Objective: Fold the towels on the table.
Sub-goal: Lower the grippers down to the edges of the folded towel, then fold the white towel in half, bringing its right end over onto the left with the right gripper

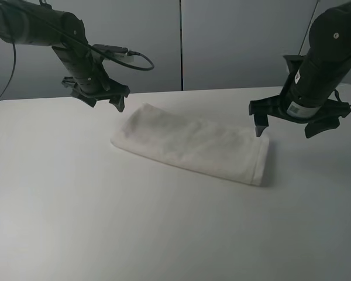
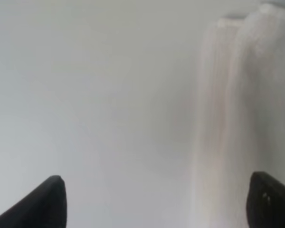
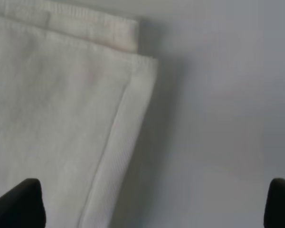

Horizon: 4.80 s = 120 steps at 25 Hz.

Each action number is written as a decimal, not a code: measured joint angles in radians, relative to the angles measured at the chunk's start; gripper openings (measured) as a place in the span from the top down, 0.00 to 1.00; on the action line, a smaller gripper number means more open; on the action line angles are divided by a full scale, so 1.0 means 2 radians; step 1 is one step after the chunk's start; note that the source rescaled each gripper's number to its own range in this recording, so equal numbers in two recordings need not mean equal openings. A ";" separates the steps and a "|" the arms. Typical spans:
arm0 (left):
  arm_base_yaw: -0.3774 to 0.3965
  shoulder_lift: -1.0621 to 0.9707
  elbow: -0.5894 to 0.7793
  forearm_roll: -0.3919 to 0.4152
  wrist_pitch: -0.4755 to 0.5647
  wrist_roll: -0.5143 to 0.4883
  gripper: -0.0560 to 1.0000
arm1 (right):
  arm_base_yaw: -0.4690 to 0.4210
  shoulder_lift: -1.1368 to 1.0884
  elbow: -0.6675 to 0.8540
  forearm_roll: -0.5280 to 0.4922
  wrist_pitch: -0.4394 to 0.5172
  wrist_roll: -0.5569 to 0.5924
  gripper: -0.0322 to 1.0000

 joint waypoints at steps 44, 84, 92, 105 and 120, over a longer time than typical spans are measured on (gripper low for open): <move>0.000 0.080 -0.040 -0.021 0.040 0.050 0.02 | -0.024 0.157 -0.061 0.169 -0.024 -0.057 0.00; 0.000 0.080 -0.040 -0.023 0.041 0.062 0.02 | 0.026 0.175 -0.070 0.103 -0.065 0.003 0.95; 0.000 0.080 -0.040 -0.023 0.044 0.063 0.02 | 0.026 0.175 -0.070 0.103 -0.065 -0.015 0.95; 0.000 0.080 -0.043 -0.030 0.062 0.072 0.02 | 0.026 0.105 -0.069 0.103 -0.026 -0.055 0.95; 0.000 0.080 -0.043 -0.034 0.062 0.075 0.02 | 0.024 0.072 -0.068 0.400 -0.062 -0.263 0.95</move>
